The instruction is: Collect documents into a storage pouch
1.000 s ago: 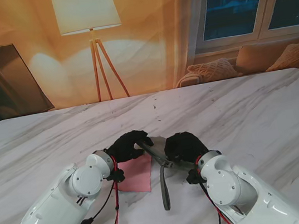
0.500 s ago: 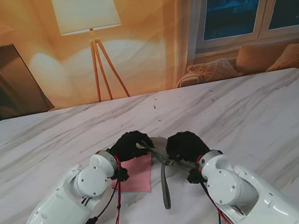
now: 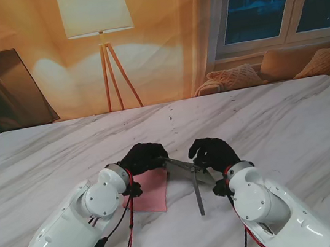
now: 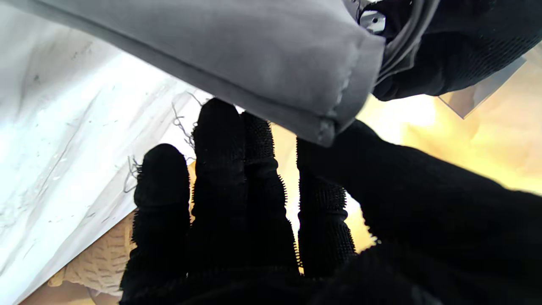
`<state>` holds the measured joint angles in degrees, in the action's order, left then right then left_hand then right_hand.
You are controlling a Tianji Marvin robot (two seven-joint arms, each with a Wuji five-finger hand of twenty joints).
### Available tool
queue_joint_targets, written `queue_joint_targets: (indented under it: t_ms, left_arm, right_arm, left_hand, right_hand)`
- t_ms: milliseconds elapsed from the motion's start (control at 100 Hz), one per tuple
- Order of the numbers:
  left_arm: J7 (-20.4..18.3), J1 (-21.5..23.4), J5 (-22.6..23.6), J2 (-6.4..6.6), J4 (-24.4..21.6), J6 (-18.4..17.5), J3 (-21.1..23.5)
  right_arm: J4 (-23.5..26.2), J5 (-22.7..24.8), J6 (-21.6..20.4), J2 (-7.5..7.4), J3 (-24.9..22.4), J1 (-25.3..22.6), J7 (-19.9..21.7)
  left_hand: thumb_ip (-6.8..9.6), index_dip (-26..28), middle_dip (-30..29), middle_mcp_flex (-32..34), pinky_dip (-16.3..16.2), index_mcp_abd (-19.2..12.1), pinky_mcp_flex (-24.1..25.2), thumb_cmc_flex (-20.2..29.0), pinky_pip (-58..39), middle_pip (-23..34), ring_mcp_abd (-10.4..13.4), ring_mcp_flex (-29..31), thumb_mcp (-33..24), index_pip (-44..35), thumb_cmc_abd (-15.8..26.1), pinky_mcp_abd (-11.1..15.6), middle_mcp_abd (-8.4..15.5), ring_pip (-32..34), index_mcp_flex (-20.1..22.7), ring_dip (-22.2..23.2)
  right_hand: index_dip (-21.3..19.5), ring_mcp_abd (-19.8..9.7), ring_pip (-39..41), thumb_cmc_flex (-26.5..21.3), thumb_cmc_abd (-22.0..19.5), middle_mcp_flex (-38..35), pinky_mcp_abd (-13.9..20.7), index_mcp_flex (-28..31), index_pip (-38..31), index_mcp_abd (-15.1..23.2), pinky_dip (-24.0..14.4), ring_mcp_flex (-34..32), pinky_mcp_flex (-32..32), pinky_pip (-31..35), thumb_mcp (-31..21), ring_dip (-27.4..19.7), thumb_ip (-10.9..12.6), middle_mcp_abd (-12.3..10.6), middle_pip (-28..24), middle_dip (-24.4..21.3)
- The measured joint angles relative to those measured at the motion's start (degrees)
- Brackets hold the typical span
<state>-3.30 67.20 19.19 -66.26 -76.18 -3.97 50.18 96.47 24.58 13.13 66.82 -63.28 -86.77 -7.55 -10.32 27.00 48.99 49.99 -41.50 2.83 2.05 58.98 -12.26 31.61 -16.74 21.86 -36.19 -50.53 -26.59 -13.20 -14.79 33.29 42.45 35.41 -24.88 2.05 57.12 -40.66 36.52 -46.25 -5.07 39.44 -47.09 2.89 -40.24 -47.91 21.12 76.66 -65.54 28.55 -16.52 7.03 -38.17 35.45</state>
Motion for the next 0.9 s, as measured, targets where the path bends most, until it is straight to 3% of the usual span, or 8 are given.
queue_joint_targets:
  t_ms: [30,160,440,630,900]
  left_arm:
    - [0.07,-0.08,0.15,0.0,-0.03,0.0,0.02]
    - [0.13,-0.19,0.48,0.0,-0.32,0.03,0.46]
    - [-0.02,-0.17,0.85,0.11,-1.07,0.77,1.36]
    - [0.43,-0.12,1.19,0.12,-1.22,0.98,1.67]
    - [1.56,0.06,1.12,0.05,-1.36,1.48,1.9]
  right_arm:
    - [0.05,0.04,-0.22,0.04,-0.34,-0.16,-0.23]
    - [0.3,2.67,-1.92,0.02,-1.81,-0.86,-0.56]
    - [0.78,5.59,-3.26,-0.08,-5.15,-1.87,-2.07]
    - [0.81,6.66,-2.7,-0.75,-7.19,-2.3,0.04]
    - [-1.04,7.36,-2.34,-2.09,-6.85,-2.12,3.66]
  left_hand:
    - [0.0,0.19,0.38,0.0,-0.32,0.01,-0.05,0.0,-0.12,0.4,-0.18,0.0,0.0,-0.01,0.0,-0.05,-0.03,0.21,0.0,0.15]
    - [0.0,1.16,1.88,1.48,-1.38,0.05,-0.73,0.0,-0.6,1.29,-0.31,0.0,0.0,-0.04,0.0,-0.31,-0.24,0.88,-0.05,1.05]
    - [-0.01,2.43,3.23,1.49,-2.67,0.12,-1.38,0.0,-1.16,2.45,-0.76,0.0,0.0,-0.04,0.0,-0.83,-0.61,1.41,-0.1,1.69]
    - [-0.02,2.63,3.43,1.5,-2.79,0.17,-1.42,0.0,-1.17,2.47,-0.78,0.0,0.0,-0.04,0.0,-0.85,-0.73,1.41,-0.12,1.7]
    - [-0.02,3.1,3.6,1.52,-3.48,0.56,-1.55,0.0,-1.23,2.55,-0.8,0.0,0.0,-0.01,0.0,-0.87,-0.77,1.41,-0.12,1.72]
  right_hand:
    - [-0.39,0.0,-1.94,1.06,-0.15,1.45,0.0,-0.35,0.73,0.0,0.44,1.14,-1.11,-1.33,-0.4,0.0,0.14,-0.05,0.07,-0.87]
    - [-3.4,-0.21,-11.61,2.86,-2.73,7.94,0.07,-4.31,7.97,-0.04,2.25,6.68,-5.19,-7.46,-0.68,-0.91,7.33,-1.46,1.86,-5.01]
    - [-4.92,-1.68,-21.06,4.53,-2.7,16.54,1.55,-10.64,12.23,-0.01,3.53,14.17,-10.83,-15.73,-1.21,-3.52,7.45,-2.85,4.33,-7.4]
    - [-4.81,-2.27,-25.6,4.44,-2.57,20.07,2.81,-12.11,12.19,-0.56,4.17,17.7,-13.22,-22.11,-1.24,-5.66,7.45,-3.68,5.05,-8.21]
    - [-4.39,-2.96,-30.32,7.8,3.73,22.92,4.39,-14.25,13.62,-0.68,4.88,20.59,-14.91,-28.92,-3.37,-7.67,7.39,-4.71,6.5,-9.04]
